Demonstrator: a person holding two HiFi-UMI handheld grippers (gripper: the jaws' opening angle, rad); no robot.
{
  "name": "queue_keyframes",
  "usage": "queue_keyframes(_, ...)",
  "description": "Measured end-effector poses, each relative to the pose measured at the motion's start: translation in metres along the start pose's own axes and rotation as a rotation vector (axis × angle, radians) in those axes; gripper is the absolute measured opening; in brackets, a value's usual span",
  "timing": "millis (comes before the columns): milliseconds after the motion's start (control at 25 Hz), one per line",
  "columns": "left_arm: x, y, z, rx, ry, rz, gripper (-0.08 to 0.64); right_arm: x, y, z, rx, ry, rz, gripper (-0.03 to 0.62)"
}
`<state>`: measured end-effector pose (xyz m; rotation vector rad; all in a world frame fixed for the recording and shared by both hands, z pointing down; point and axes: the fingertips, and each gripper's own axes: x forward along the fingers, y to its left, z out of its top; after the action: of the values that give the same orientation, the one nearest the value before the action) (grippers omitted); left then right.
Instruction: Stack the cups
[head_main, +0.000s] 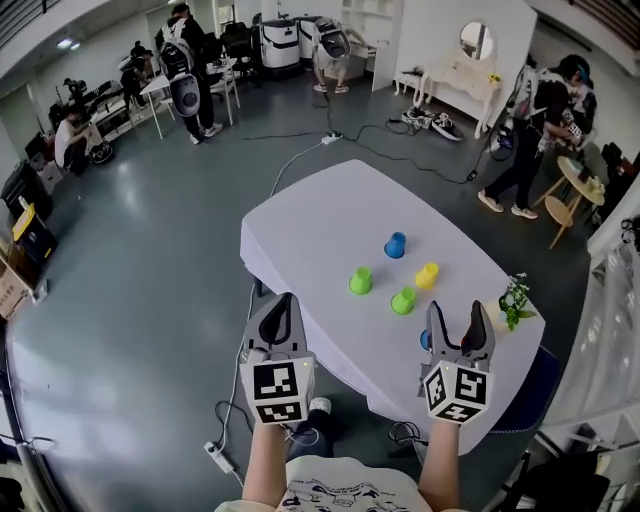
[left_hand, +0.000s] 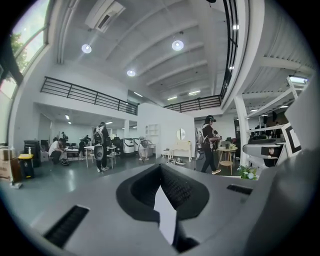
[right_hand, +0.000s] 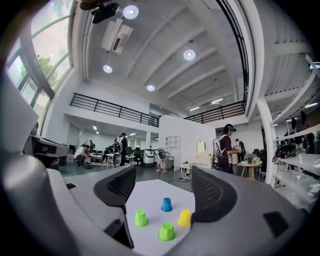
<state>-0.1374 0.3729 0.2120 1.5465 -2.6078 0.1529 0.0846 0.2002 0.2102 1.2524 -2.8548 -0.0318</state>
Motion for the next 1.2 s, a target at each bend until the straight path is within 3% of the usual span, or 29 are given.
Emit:
queue_keyframes(160, 0.074, 0.023, 0.003, 0.011, -0.001, -0.068, 0.014, 0.057, 0.007, -0.007, -0.006, 0.009, -0.062, 0.35)
queue_keyframes(360, 0.138, 0.01, -0.006, 0.026, 0.018, -0.15, 0.014, 0.096, -0.011, -0.029, 0.0, 0.047, -0.127, 0.35)
queue_keyframes(720, 0.204, -0.009, -0.011, 0.039, 0.06, -0.256, 0.014, 0.129, -0.032, -0.046, 0.018, 0.109, -0.222, 0.35)
queue_keyframes(1200, 0.284, -0.062, -0.027, 0.065, 0.119, -0.309, 0.014, 0.18, -0.096, -0.085, 0.055, 0.173, -0.273, 0.35)
